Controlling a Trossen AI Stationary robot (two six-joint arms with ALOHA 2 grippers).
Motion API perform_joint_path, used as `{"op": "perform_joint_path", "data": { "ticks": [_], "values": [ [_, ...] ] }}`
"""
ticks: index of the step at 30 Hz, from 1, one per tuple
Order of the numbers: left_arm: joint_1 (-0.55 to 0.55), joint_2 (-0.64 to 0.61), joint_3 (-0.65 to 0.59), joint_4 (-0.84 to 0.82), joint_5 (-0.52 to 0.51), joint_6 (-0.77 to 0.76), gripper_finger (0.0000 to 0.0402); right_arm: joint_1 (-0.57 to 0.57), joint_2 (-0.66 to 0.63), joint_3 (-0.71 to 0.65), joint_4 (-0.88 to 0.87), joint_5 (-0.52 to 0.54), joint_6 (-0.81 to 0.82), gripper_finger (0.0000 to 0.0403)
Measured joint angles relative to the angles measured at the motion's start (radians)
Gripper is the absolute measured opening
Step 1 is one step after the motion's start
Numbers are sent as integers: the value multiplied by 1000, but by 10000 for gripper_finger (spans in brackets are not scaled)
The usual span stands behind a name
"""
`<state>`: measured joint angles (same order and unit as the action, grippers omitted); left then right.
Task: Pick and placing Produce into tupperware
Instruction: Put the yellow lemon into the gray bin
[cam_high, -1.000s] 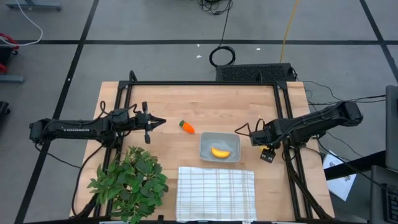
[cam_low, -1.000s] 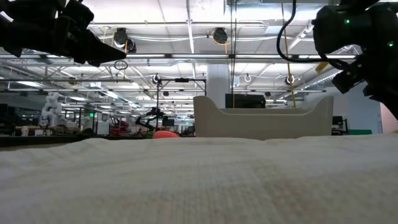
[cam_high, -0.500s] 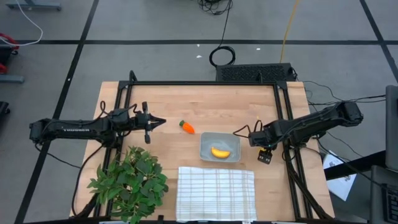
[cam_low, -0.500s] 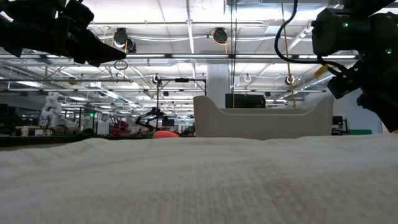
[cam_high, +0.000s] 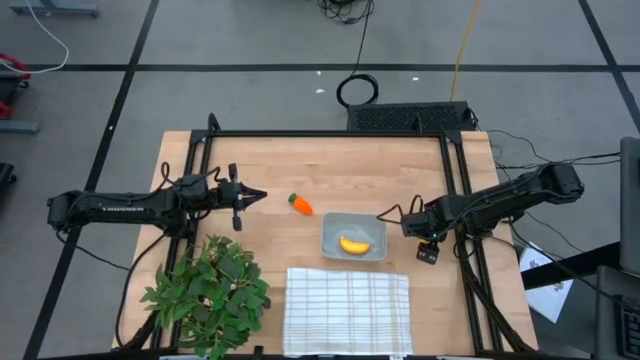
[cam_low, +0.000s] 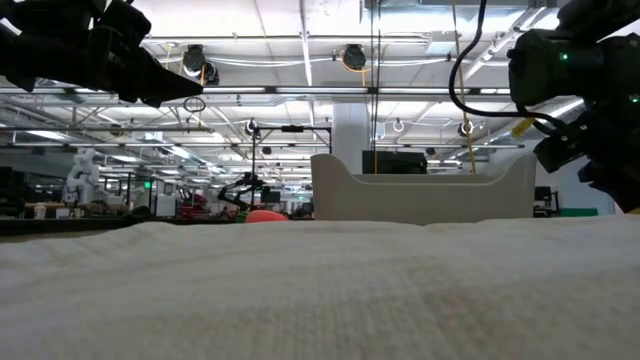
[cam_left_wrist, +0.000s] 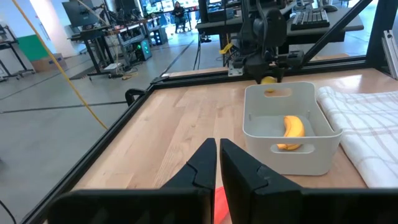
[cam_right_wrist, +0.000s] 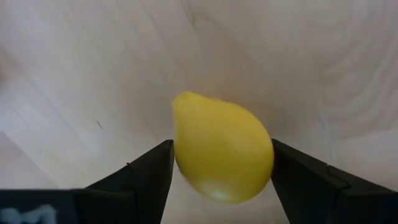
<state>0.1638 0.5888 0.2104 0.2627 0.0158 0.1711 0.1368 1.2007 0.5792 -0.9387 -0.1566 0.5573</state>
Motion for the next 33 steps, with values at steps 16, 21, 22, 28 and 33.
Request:
{"op": "perform_joint_path", "data": {
  "ticks": [16,21,22,28,33],
  "values": [
    [0,0,0,1,0,0,26,0,0,-5,17,-1,-51,191],
    [0,0,0,1,0,0,26,0,0,-5,31,0,-50,206],
    [0,0,0,1,0,0,26,0,0,-5,36,-1,-48,207],
    [0,0,0,1,0,0,26,0,0,-5,57,-1,-54,191],
    [0,0,0,1,0,0,26,0,0,-5,74,0,-54,194]
  ]
}}
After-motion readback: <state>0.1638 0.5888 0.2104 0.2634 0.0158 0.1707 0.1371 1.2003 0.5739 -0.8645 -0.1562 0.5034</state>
